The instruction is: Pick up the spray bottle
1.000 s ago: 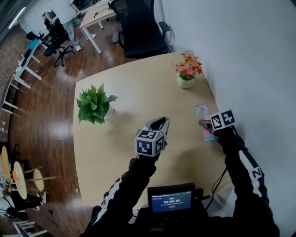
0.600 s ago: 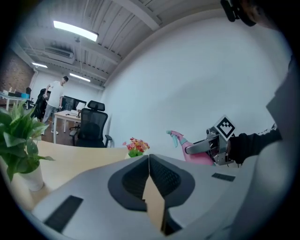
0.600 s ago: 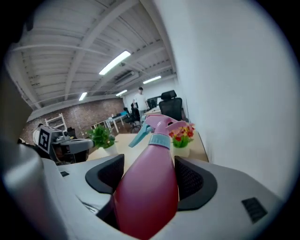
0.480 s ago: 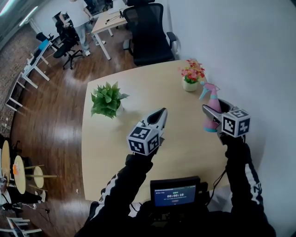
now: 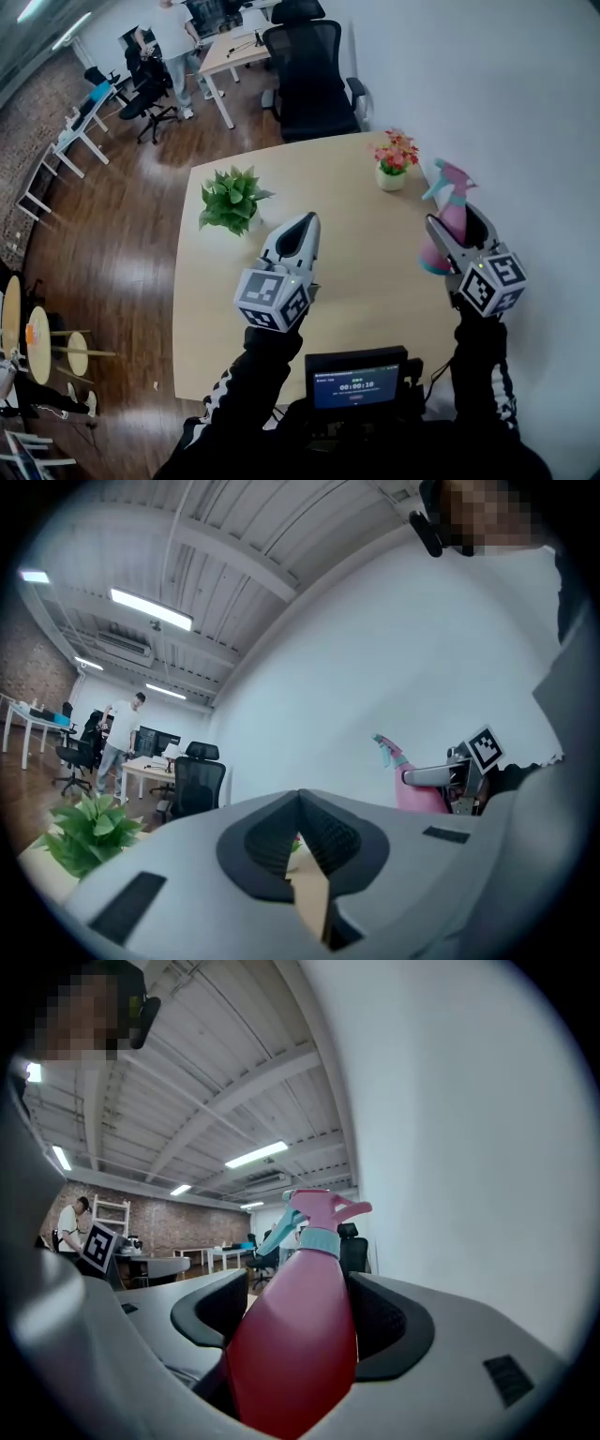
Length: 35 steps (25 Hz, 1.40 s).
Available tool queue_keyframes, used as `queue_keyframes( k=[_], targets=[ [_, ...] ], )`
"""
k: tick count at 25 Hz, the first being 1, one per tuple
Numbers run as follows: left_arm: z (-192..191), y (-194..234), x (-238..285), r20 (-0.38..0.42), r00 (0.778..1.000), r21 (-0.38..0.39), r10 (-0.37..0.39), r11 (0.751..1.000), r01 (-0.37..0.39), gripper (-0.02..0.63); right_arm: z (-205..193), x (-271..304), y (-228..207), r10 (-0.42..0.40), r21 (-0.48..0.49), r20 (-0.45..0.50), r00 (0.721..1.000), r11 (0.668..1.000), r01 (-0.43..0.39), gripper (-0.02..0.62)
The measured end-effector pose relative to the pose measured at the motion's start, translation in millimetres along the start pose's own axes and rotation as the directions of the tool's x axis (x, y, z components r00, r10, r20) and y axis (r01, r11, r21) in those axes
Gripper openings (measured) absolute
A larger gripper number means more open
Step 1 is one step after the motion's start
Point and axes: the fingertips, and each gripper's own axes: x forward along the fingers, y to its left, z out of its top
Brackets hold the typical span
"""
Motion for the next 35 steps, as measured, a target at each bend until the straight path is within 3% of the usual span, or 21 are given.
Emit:
queue_keyframes(
  k=[4, 12, 35],
  targets=[
    [6.8, 6.4, -18.9, 0.019, 0.999, -0.022, 0.035, 0.999, -0.034, 0.000, 5.6, -14.4, 12.6, -0.012, -0.033, 0.035, 0.999, 0.999, 0.013, 0.339],
    [0.5, -2.6, -42.1, 0.003, 0.999, 0.006, 0.053, 0.999, -0.053, 0.000, 15.5, -43.5, 24.8, -0.040, -0.082, 0.118, 0.992, 0.995, 0.050, 0.337],
    [-8.5, -11.5, -49.8, -0.027, 0.999, 0.005, 0.038, 0.999, -0.038, 0.000, 19.9, -50.4, 31.6, -0.069, -0.114, 0.115, 0.991, 0.990, 0.082, 0.336]
  ],
)
